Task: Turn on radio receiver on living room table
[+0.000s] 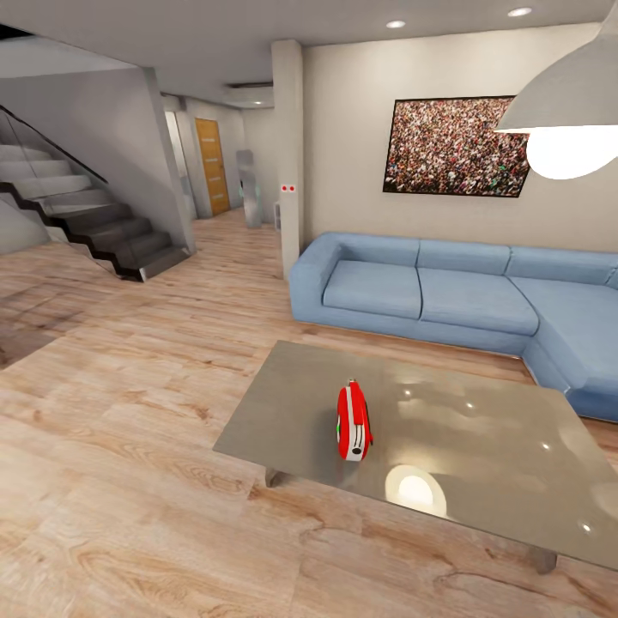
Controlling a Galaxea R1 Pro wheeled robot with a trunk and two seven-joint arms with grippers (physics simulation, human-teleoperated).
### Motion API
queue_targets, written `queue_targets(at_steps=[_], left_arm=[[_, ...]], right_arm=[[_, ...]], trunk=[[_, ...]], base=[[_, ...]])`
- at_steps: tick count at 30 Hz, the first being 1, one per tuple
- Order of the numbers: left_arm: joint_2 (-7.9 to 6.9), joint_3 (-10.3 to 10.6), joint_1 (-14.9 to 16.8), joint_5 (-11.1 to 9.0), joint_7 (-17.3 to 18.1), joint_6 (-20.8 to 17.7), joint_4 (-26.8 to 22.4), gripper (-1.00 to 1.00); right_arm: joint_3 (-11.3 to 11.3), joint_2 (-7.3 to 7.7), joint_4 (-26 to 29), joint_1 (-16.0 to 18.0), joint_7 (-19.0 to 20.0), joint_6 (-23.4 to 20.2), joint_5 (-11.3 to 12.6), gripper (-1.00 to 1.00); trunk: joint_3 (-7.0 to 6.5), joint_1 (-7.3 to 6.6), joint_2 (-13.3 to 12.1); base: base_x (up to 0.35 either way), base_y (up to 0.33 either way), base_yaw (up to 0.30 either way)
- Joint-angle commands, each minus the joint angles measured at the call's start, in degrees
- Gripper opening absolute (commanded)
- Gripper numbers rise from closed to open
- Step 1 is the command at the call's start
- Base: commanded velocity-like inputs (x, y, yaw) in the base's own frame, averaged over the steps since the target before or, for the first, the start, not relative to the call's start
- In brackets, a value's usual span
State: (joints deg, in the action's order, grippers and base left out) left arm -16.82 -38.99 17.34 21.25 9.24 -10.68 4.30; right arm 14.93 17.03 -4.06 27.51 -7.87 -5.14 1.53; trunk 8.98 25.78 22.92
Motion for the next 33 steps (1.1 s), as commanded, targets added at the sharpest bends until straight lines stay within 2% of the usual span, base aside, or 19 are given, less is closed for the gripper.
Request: queue_targets(at_steps=[1, 5, 7, 10, 13, 19, 23, 28, 33], left_arm=[[0.38, 0.01, -1.15, -0.34, -0.01, 1.16, 0.0, -1.0], [1.35, 0.02, -4.98, -0.79, -0.01, 5.57, 0.01, -1.0], [1.6, 0.02, -6.4, -0.83, 0.03, 6.22, 0.01, -1.0], [2.85, 0.03, -9.27, -0.85, 0.07, 8.26, 0.01, -1.0], [4.22, 0.05, -12.07, -0.85, 0.07, 11.25, 0.04, -1.0], [4.62, 0.01, -16.6, -0.86, 0.01, 12.24, 0.03, -1.0], [4.44, 0.1, -17.53, -0.77, -0.08, 12.14, -0.02, -1.0], [5.14, 0.39, -17.67, -0.49, -0.07, 12.11, -0.28, -1.0], [6.67, 0.45, -17.7, -0.36, -0.02, 11.98, -0.31, -1.0]], right_arm=[[0.03, -0.13, 0.01, -1.37, 0.11, 0.24, 0.0, 1.0], [-0.18, -0.58, 0.04, -7.12, 0.59, 3.92, 0.01, 1.0], [-0.27, -0.94, 0.07, -9.4, 1.65, 4.74, 0.54, 1.0], [-0.39, -1.54, 0.08, -12.21, 7.76, 5.19, 4.43, 1.0], [-0.39, -1.82, 0.07, -13.97, 11.81, 5.35, 6.85, 1.0], [-0.35, -4.6, 0.07, -17.89, 12.99, 5.3, 7.48, 1.0], [-0.34, -5.07, 0.09, -18.58, 13.1, 5.18, 7.48, 1.0], [-0.27, -5.18, 0.16, -18.71, 12.96, 5.03, 7.29, 1.0], [-0.21, -5.37, 0.28, -18.72, 12.57, 5.03, 6.94, 1.0]], trunk=[[-0.02, 0.01, 0.0], [-0.02, 0.01, 0.0], [-0.02, 0.01, 0.0], [-0.02, 0.01, 0.0], [-0.02, 0.01, 0.0], [-0.02, 0.01, 0.0], [-0.02, 0.01, 0.0], [-0.02, 0.01, 0.0], [-0.02, 0.01, 0.0]], base=[[0.0, 0.0, 0.0], [0.0, 0.0, 0.0], [0.0, 0.0, 0.0], [0.0, 0.0, 0.0], [0.0, 0.0, 0.0], [0.0, 0.0, 0.0], [0.0, 0.0, 0.0], [0.0, 0.0, 0.0], [0.0, 0.0, 0.0]])
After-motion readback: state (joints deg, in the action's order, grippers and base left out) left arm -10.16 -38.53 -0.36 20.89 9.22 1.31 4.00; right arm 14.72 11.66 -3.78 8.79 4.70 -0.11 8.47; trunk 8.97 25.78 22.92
